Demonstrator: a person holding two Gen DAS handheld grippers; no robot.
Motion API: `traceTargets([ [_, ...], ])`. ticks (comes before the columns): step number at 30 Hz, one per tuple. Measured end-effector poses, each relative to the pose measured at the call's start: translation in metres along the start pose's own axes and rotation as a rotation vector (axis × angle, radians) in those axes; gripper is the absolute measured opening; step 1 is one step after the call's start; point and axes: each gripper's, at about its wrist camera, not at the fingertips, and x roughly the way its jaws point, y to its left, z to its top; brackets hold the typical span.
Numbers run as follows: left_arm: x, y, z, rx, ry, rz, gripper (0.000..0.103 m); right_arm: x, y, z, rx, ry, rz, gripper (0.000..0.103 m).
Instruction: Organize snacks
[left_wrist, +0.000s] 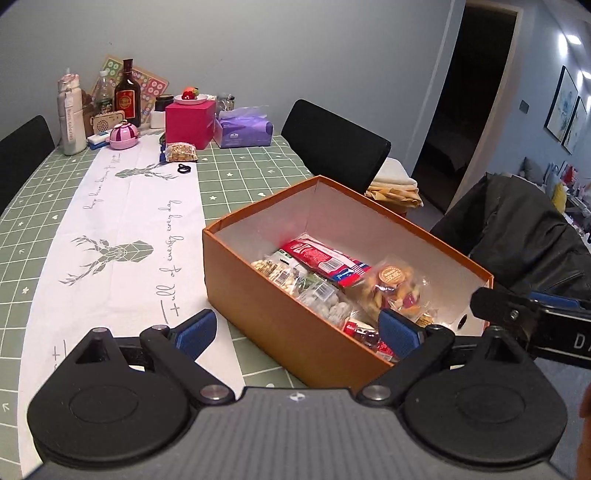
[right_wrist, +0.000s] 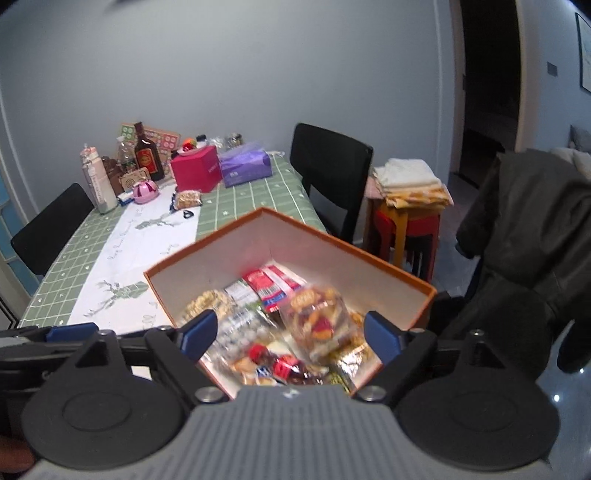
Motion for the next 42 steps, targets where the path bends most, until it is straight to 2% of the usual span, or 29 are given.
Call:
traceTargets([
  [4, 0.003, -0.002, -0.012, 0.013, 0.034, 0.026, 0.103, -0.001, -0.001, -0.015, 0.002, 0.016, -0.044, 0.086],
  [10, 0.007, 0.007, -0.015, -0.027, 0.052, 0.026, 0.103, 0.009, 0.001, -0.030, -0.027, 0.061, -0.079, 0.087],
  [15, 0.010, 0.003, -0.020, 0.004, 0.067, 0.035, 0.103, 0.016, 0.003, -0.032, -0.030, 0.079, -0.083, 0.087],
  [18, 0.008, 0.003, -0.019, -0.006, 0.063, 0.018, 0.103, 0.019, 0.004, -0.033, -0.031, 0.084, -0.087, 0.092],
  [42, 0.014, -0.005, -0.019, 0.006, 0.068, 0.012, 0.103, 0.023, 0.001, -0.037, -0.012, 0.105, -0.084, 0.093],
])
